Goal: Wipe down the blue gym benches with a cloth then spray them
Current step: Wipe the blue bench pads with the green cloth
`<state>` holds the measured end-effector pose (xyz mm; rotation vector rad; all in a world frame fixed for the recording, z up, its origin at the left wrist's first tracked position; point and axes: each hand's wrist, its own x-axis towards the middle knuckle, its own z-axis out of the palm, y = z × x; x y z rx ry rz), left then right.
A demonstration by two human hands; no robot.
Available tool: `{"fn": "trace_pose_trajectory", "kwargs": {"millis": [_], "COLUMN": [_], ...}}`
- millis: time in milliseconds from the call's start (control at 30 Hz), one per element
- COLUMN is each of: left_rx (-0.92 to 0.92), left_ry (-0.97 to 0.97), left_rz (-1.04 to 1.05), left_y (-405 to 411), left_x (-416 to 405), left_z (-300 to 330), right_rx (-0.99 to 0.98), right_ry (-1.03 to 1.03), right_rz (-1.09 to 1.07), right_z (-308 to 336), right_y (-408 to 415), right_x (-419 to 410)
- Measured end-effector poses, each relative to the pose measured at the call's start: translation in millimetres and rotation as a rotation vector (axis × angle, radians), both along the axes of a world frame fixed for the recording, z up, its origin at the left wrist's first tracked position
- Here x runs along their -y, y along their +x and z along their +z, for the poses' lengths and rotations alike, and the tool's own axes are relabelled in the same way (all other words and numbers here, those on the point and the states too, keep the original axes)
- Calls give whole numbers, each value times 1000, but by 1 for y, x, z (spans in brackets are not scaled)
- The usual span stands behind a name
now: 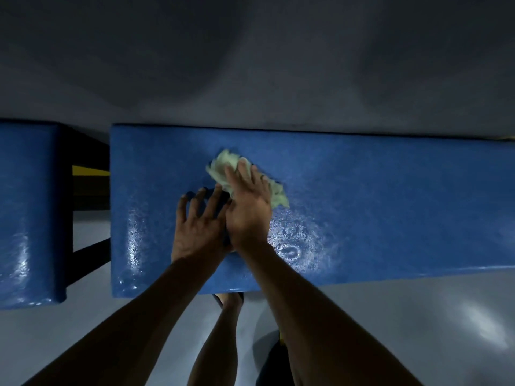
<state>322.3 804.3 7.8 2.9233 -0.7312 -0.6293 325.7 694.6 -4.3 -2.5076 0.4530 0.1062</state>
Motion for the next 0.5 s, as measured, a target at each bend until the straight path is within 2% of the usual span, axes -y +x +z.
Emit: {"fn": "trace_pose_trajectory", "kwargs": {"millis": [100,167,200,267,367,433,500], "left_rx": [-28,-19,-23,-33,-38,-45,-41], "left_ry": [62,55,54,56,63,65,65], "left_rz": [6,8,9,9,17,16,22], "left_y": [1,1,0,0,-1,-1,0], "left_x": [1,2,2,1,1,2,1], "left_z": [2,0,-1,-1,-2,-2,-4], "right_rx": [53,30,11,-21,-14,-35,-47], "right_ry": [-89,-157,-158,-128,-127,-114,-73], "right_rz": [321,362,287,6,-357,-420,-336], "right_z": [-5,-9,-9,-2,2,-4,-10], "right_y": [-6,-15,-21,-34,-43,-38,-37], "right_x": [60,121,152,196,192,153,103]}}
